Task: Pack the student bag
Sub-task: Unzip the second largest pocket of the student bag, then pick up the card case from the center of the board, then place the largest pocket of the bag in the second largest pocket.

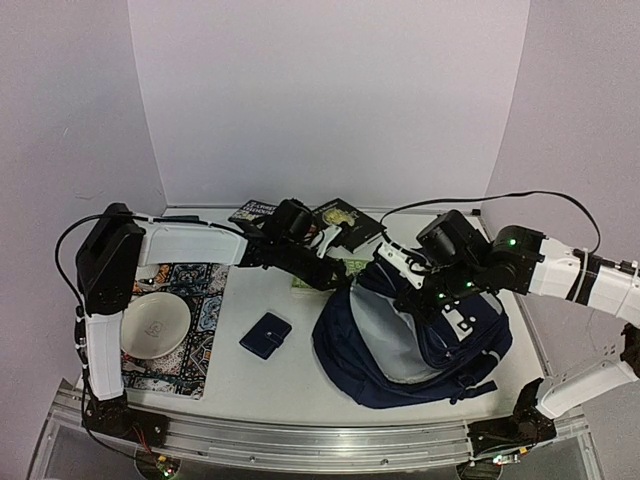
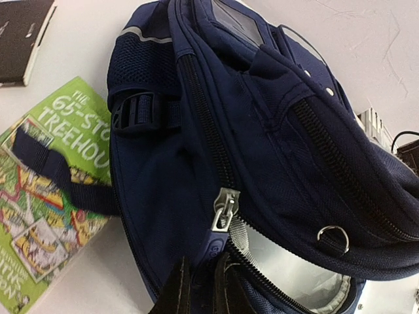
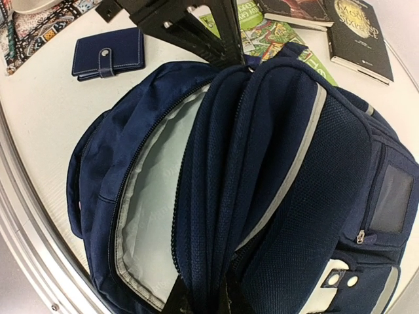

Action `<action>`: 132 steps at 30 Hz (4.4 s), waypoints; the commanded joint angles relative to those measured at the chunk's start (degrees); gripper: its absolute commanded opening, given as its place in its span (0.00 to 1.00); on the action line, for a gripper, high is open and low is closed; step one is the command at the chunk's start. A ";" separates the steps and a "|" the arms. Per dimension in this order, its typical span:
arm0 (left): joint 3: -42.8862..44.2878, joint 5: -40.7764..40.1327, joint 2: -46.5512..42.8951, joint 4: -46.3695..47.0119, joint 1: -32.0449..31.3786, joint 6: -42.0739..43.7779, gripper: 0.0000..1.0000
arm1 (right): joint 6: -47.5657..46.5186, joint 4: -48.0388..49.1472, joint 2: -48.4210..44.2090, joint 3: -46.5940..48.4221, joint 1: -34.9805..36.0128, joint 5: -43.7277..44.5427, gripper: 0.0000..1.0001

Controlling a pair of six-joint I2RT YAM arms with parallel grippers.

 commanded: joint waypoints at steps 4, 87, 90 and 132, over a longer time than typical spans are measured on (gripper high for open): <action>3.28 -11.45 4.59 1.76 5.07 0.11 0.20 | -3.03 6.29 -4.91 5.22 2.00 1.56 0.00; -32.59 -13.88 -40.56 -10.83 2.07 -25.31 0.00 | 5.15 5.85 8.35 11.20 -0.46 11.31 0.00; -31.20 -7.64 -42.28 -7.38 2.02 -26.22 0.00 | 5.36 6.02 9.17 12.22 -0.45 11.60 0.00; -6.56 -14.82 -3.87 20.41 -10.78 -47.96 0.20 | 9.87 13.02 9.86 10.44 -0.43 -0.27 0.00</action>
